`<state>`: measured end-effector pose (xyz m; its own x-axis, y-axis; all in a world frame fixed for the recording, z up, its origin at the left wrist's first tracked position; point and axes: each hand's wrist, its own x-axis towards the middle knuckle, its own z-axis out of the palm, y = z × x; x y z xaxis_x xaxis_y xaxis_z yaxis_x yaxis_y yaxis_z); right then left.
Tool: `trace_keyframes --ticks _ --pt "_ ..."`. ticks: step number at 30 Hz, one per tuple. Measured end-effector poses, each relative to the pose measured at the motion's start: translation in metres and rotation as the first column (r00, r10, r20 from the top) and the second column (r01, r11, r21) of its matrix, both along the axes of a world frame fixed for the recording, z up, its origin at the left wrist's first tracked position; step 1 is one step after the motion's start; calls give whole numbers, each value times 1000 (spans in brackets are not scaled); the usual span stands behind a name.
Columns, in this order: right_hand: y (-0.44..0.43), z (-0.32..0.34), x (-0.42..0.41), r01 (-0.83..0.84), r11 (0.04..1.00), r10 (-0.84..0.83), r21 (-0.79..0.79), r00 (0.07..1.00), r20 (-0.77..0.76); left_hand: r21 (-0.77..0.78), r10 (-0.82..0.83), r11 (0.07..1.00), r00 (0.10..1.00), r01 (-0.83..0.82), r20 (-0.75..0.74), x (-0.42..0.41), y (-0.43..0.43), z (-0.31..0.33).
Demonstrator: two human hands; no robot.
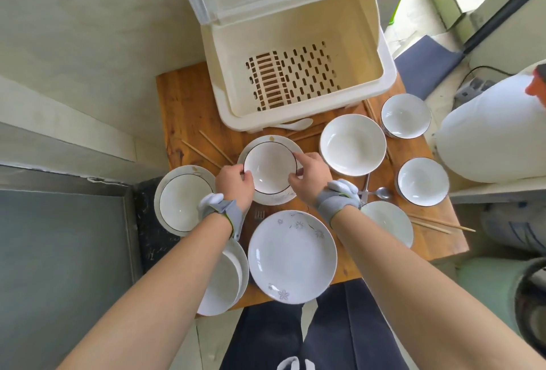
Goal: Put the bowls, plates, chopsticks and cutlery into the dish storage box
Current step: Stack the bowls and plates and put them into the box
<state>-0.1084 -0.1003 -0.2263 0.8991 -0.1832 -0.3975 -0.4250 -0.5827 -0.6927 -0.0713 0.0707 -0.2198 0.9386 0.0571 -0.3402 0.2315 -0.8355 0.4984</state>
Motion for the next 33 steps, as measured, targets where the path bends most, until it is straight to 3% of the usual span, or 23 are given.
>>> trace_keyframes --ticks 7,11,16,20,26,33 --pt "-5 -29 14 -144 987 130 -76 979 -159 66 25 998 992 -16 -123 8 -11 -16" --pt "-11 -30 14 -168 984 155 -64 973 -173 83 31 996 987 -18 -160 6 -13 -21" --pt "-37 -18 2 -75 992 61 -99 988 -139 93 39 995 999 -36 -28 2 -29 -5" --pt "-72 -8 -17 81 988 -95 -135 990 -101 -46 -122 991 989 126 80 -3 -66 7" --pt "-131 -6 -86 205 943 -250 -263 956 -150 -196 -385 912 918 362 -97 -48 -132 -1" --pt "-153 -18 -147 292 913 -371 -283 884 -283 -257 -429 899 835 356 -344 -93 -168 -23"
